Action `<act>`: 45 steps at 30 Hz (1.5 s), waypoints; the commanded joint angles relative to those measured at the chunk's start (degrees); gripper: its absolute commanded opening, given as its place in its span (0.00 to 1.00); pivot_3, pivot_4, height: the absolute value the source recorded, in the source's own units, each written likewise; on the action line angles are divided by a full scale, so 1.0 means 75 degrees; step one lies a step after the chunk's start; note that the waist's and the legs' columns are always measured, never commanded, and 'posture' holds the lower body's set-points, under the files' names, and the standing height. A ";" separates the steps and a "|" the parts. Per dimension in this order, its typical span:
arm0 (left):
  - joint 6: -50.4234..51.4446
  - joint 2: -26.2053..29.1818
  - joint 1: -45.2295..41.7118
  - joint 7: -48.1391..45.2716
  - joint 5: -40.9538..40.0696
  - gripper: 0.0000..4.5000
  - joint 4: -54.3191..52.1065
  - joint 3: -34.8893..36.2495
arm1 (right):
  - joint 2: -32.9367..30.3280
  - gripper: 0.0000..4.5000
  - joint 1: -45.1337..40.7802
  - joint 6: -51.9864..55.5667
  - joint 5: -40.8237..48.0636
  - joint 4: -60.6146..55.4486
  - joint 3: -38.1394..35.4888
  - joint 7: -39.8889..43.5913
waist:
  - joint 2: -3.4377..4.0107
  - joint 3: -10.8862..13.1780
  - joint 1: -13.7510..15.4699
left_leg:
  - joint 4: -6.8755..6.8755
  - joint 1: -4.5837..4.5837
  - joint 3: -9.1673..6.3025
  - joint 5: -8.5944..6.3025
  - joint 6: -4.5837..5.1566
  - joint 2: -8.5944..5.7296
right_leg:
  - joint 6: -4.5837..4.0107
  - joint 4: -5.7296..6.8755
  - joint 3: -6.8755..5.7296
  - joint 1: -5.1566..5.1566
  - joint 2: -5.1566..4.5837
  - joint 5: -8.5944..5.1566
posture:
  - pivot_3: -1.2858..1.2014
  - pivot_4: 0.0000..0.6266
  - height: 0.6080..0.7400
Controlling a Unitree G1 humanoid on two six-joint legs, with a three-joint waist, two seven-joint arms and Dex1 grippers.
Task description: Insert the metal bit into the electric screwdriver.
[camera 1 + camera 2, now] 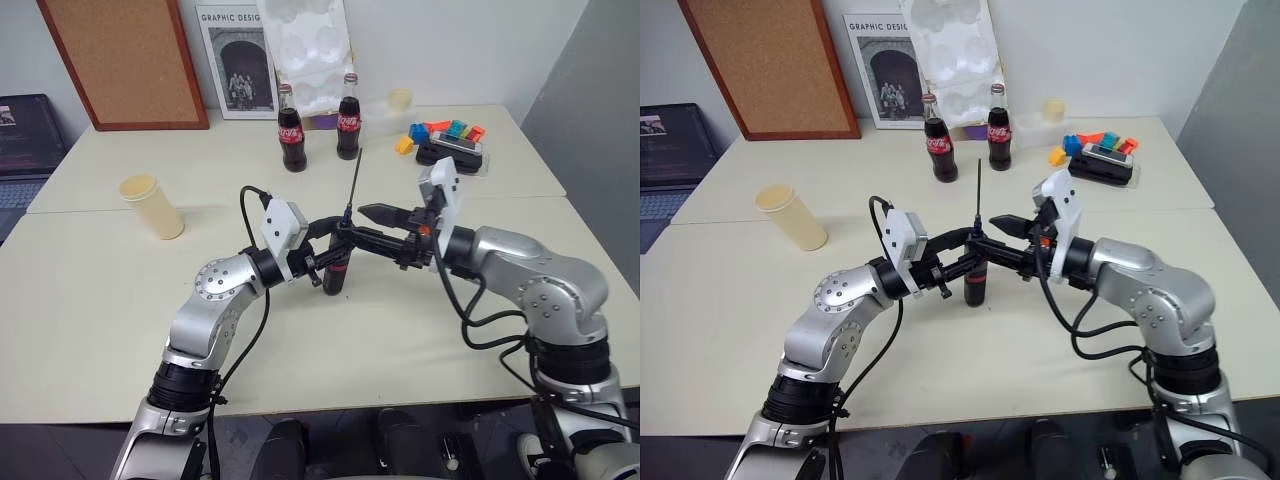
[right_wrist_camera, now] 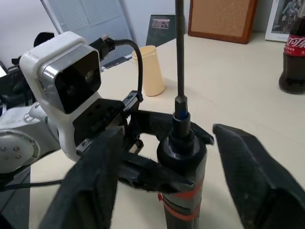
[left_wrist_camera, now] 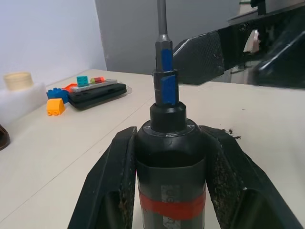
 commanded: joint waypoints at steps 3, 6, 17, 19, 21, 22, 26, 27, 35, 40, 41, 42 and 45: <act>0.0157 0.0231 0.0067 0.0020 0.0278 0.37 0.0478 0.0011 | -0.0724 0.99 -0.0111 0.0490 0.0909 -0.0742 -0.1143 -0.0116 | -0.0001 0.0000 -0.0006 | -0.0001 0.0001 0.0000 0.0000 0.0001 0.0002 | -0.0001 0.0002 -0.0001 -0.0001 0.0001 -0.0001 | 0.52 0.24 1.00; 0.0143 0.0302 0.0016 -0.0040 0.0295 0.37 0.0555 0.0037 | -0.1147 0.99 -0.0021 0.0573 0.1157 -0.1230 -0.1542 -0.0307 | -0.0001 0.0001 -0.0008 | -0.0001 0.0001 0.0000 0.0000 0.0001 0.0003 | -0.0002 0.0001 -0.0001 -0.0002 0.0001 -0.0001 | 0.52 0.24 1.00; 0.0732 0.0838 -0.1361 -0.0697 -0.0017 0.37 0.1166 0.0153 | -0.1477 0.99 0.0985 0.0369 0.1422 -0.2546 -0.2384 -0.1614 | -0.0012 0.0007 -0.0009 | 0.0003 -0.0004 0.0002 -0.0001 0.0000 0.0002 | -0.0003 -0.0003 0.0001 -0.0005 0.0001 -0.0002 | 0.52 0.24 1.00; 0.1150 0.1068 -0.1881 -0.0980 -0.0266 0.37 0.1310 0.0262 | -0.1578 0.99 0.1266 0.0360 0.1562 -0.2680 -0.2615 -0.1705 | -0.0027 0.0017 -0.0018 | 0.0003 -0.0004 0.0007 0.0000 0.0001 0.0004 | -0.0003 -0.0001 0.0003 -0.0010 0.0001 -0.0002 | 0.52 0.24 1.00; 0.1418 0.1542 -0.2457 -0.1562 -0.0370 0.37 0.1631 0.0279 | -0.1719 0.99 0.1520 0.0362 0.1672 -0.2902 -0.2776 -0.1801 | -0.0034 0.0035 -0.0022 | 0.0000 -0.0007 0.0011 -0.0001 0.0000 0.0009 | -0.0003 -0.0001 0.0002 -0.0018 0.0002 -0.0002 | 0.52 0.24 1.00; 0.1632 0.1825 -0.2866 -0.1892 -0.0337 0.37 0.1912 0.0189 | -0.1786 0.99 0.1678 0.0381 0.1837 -0.3019 -0.2935 -0.1886 | -0.0039 0.0043 -0.0037 | 0.0001 -0.0020 0.0000 0.0000 0.0001 0.0005 | -0.0004 0.0002 -0.0005 -0.0032 0.0003 -0.0003 | 0.52 0.24 1.00; 0.1138 0.2566 -0.4020 -0.3235 0.0503 0.37 0.3118 -0.0660 | -0.1968 0.99 0.2111 0.0355 0.2427 -0.3433 -0.3122 -0.2261 | -0.0036 0.0049 0.0007 | 0.0002 -0.0140 -0.0006 0.0000 0.0002 0.0001 | 0.0041 0.0004 -0.0015 -0.0132 0.0009 0.0022 | 0.52 0.24 1.00; 0.0899 0.2594 -0.4309 -0.3542 0.0728 0.37 0.3426 -0.0880 | -0.2010 0.99 0.2244 0.0331 0.2551 -0.3531 -0.3171 -0.2345 | -0.0038 0.0050 0.0037 | 0.0002 -0.0151 -0.0006 0.0000 0.0002 0.0002 | 0.0046 0.0000 -0.0017 -0.0138 0.0006 0.0020 | 0.52 0.24 1.00; -0.1153 0.1758 -0.5459 -0.4535 0.2669 0.37 0.6087 -0.2494 | -0.2215 0.99 0.3308 -0.0082 0.3359 -0.4298 -0.3153 -0.3301 | -0.0056 0.0062 0.0231 | 0.0016 -0.0201 -0.0017 -0.0020 0.0033 -0.0020 | 0.0066 -0.0021 -0.0050 -0.0144 -0.0027 0.0004 | 0.52 0.24 1.00; -0.2355 0.1249 -0.5524 -0.4262 0.3320 0.37 0.7436 -0.2666 | -0.2697 0.99 0.4098 -0.0321 0.3787 -0.4603 -0.3282 -0.3608 | -0.0057 0.0066 0.0100 | 0.0034 -0.0188 -0.0008 -0.0022 0.0039 -0.0005 | 0.0065 -0.0004 -0.0033 -0.0142 -0.0011 0.0004 | 0.52 0.24 1.00; -0.2486 0.1151 -0.5561 -0.4171 0.3390 0.37 0.7653 -0.2647 | -0.2803 0.99 0.4241 -0.0360 0.3776 -0.4659 -0.3276 -0.3608 | -0.0059 0.0067 0.0081 | 0.0034 -0.0173 -0.0005 -0.0022 0.0040 -0.0002 | 0.0063 0.0008 -0.0027 -0.0138 -0.0007 0.0005 | 0.52 0.24 1.00; -0.2641 0.0999 -0.5584 -0.3992 0.3458 0.37 0.7911 -0.2626 | -0.2904 0.99 0.4419 -0.0369 0.3664 -0.4716 -0.3227 -0.3585 | -0.0059 0.0066 0.0058 | 0.0034 -0.0170 -0.0004 -0.0022 0.0040 0.0002 | 0.0057 0.0011 -0.0026 -0.0138 -0.0004 0.0008 | 0.52 0.24 1.00; -0.3069 0.0528 -0.5576 -0.3448 0.3715 0.37 0.8599 -0.2627 | -0.3069 0.99 0.4712 -0.0498 0.3209 -0.4712 -0.2988 -0.3549 | -0.0059 0.0066 0.0066 | 0.0037 -0.0151 -0.0009 -0.0020 0.0042 0.0006 | 0.0048 0.0021 -0.0031 -0.0122 0.0004 0.0015 | 0.52 0.24 1.00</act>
